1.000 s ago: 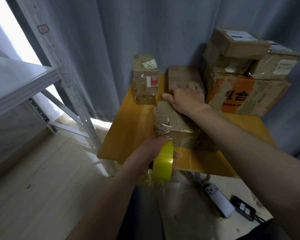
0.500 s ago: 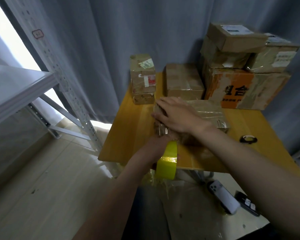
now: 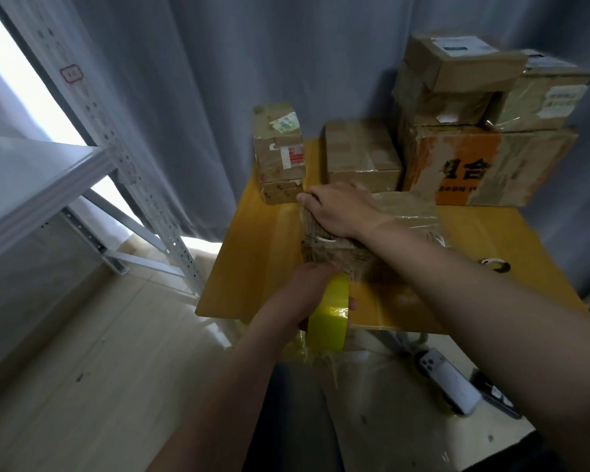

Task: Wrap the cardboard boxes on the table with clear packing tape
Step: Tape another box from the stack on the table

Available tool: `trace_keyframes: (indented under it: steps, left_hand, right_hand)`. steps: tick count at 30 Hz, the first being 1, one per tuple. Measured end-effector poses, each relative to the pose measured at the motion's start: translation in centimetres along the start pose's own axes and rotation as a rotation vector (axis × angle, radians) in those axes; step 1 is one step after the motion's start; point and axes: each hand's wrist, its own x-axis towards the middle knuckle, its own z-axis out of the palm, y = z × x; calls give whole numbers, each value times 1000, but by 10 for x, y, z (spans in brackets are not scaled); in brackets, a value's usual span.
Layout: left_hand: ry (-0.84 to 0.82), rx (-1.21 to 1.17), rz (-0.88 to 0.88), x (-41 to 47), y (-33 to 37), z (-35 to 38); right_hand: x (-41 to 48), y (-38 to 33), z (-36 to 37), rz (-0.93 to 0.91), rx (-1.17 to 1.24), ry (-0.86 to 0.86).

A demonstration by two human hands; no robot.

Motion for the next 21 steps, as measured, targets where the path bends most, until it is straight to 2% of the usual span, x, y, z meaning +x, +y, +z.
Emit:
trace_keyframes:
  steps: [2, 5, 6, 8, 10, 11, 12, 14, 16, 17, 21]
  left_hand:
    - [16, 5, -8, -2, 3, 2]
    - [46, 40, -23, -10, 8, 7]
    - [66, 63, -11, -11, 8, 8]
    - [129, 144, 59, -9, 5, 11]
    - [213, 194, 108, -10, 3, 14]
    - [223, 188, 134, -11, 3, 16]
    - [220, 188, 146, -13, 2, 17]
    - [213, 188, 152, -18, 2, 21]
    - [214, 139, 187, -23, -1, 28]
    - [226, 121, 213, -25, -3, 34]
    - [242, 83, 150, -25, -13, 55]
  right_hand:
    - [-4, -1, -3, -73, -25, 41]
    - [-17, -8, -14, -294, -102, 293]
    - [-25, -10, -17, -321, -72, 386]
    - [-51, -14, -22, -272, 208, 457]
    - [-88, -12, -25, -128, 546, 435]
    - [-108, -6, -25, -49, 642, 407]
    - [-128, 0, -24, 41, 691, 340]
    - [-164, 6, -17, 230, 757, 102]
    - [-184, 9, -2, 307, 829, -89]
    - [-190, 8, 4, 305, 874, -129]
    - [-199, 7, 10, 403, 1120, -9]
